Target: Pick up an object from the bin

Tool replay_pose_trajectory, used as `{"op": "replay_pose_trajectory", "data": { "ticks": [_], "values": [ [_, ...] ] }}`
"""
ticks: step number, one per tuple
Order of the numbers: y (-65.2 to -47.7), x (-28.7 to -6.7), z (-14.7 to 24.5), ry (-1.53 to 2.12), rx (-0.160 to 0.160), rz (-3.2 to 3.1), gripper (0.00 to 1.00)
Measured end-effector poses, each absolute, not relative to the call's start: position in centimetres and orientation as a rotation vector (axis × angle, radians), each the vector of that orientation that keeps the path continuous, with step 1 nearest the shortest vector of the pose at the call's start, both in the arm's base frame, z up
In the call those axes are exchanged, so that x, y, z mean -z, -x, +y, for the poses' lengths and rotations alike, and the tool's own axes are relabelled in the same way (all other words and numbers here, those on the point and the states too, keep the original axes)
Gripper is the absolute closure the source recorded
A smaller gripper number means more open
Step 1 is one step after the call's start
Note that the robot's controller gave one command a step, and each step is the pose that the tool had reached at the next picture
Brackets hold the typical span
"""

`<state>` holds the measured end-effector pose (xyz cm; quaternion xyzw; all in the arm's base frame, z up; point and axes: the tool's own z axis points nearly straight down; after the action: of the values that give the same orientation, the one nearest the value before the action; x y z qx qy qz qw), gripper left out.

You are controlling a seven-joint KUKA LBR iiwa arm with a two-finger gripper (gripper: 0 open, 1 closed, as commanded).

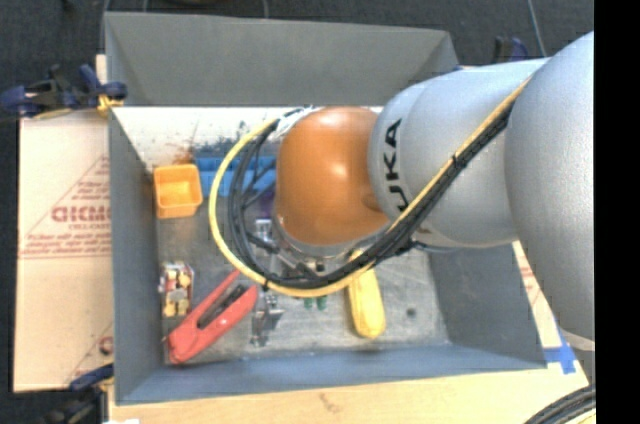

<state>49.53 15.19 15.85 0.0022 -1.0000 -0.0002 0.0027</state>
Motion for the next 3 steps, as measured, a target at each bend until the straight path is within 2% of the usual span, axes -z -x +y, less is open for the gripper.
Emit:
{"op": "replay_pose_trajectory", "data": {
  "ticks": [1, 2, 3],
  "values": [
    [-49.7, -16.2, 15.1, -0.001, 0.003, -3.144, 0.00],
    [-50.4, -12.0, 17.4, -0.210, 0.002, -3.145, 0.00],
    [-49.9, -9.7, 18.7, -0.329, 0.000, -3.121, 0.00]
  ]
}}
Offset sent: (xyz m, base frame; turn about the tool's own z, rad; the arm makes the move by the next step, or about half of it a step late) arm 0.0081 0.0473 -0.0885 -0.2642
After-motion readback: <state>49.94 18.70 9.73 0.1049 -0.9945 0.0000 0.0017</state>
